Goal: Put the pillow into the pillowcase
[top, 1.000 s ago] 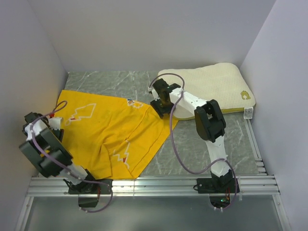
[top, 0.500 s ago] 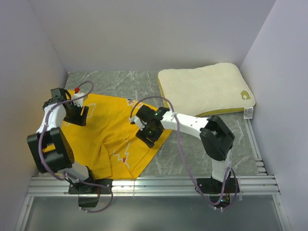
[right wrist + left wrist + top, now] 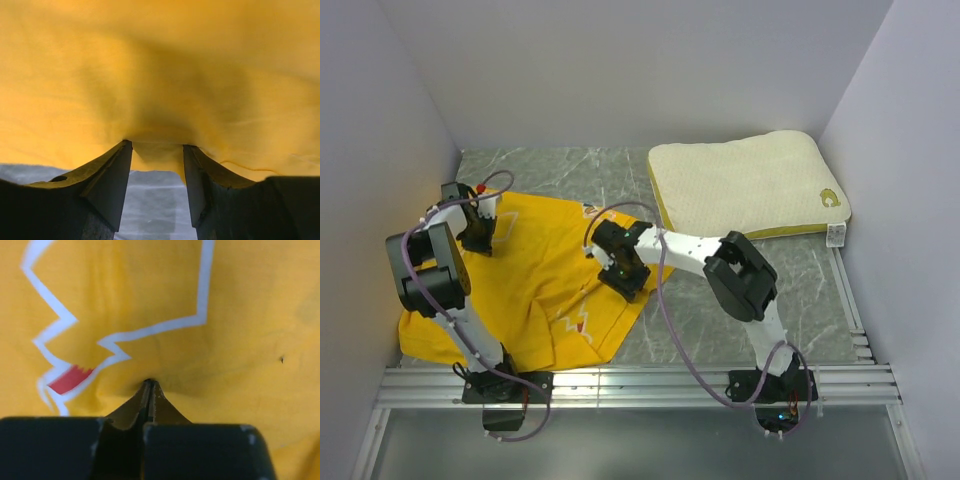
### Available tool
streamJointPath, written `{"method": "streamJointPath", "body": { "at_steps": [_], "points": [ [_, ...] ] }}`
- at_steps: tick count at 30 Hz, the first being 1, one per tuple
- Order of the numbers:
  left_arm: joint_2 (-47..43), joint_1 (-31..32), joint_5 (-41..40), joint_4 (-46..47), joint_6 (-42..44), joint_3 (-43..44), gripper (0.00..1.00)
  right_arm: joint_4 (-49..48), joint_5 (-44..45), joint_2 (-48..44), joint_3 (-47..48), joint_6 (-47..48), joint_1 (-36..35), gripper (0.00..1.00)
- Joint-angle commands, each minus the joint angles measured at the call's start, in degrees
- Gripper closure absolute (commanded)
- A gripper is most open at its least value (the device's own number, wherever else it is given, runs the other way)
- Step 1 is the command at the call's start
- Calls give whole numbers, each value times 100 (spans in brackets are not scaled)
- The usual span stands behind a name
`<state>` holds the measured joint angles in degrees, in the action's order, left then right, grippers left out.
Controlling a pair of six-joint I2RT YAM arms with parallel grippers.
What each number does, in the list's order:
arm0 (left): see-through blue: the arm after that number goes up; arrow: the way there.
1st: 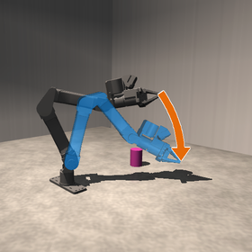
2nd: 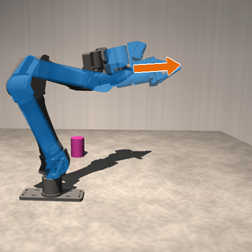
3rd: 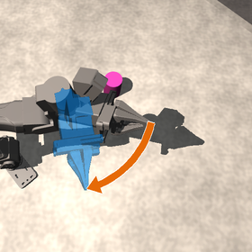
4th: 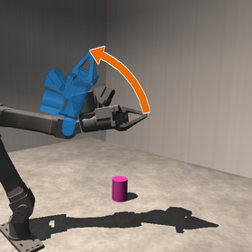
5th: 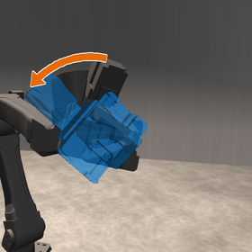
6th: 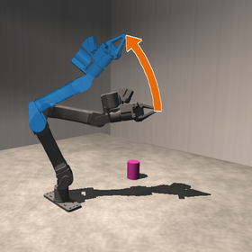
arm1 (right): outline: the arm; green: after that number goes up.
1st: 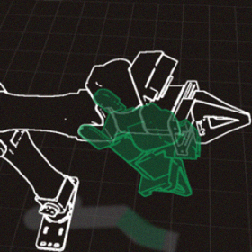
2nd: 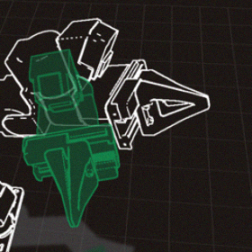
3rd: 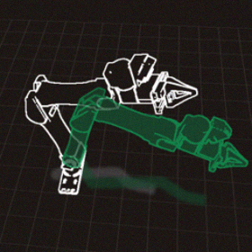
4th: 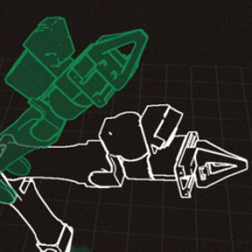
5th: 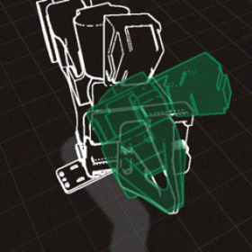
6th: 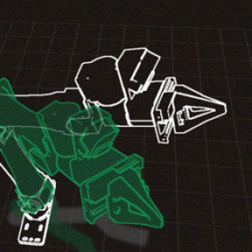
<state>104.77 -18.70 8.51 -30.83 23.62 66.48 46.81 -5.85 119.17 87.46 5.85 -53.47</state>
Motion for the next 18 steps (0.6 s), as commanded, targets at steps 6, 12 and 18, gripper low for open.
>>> {"method": "streamJointPath", "body": {
  "at_steps": [6, 12, 18],
  "points": [
    [1291, -678, -606, 139, -384, 1244, 100, -23, 1015, 1424, 1948, 303, 1813, 49],
    [1467, -846, -447, -10, -428, 1710, 100, -75, 437, 1346, 2987, 250, 2254, 46],
    [1064, -863, 43, -230, -175, 1737, 80, 162, -171, 257, 2523, 216, 2052, 28]
  ]
}}
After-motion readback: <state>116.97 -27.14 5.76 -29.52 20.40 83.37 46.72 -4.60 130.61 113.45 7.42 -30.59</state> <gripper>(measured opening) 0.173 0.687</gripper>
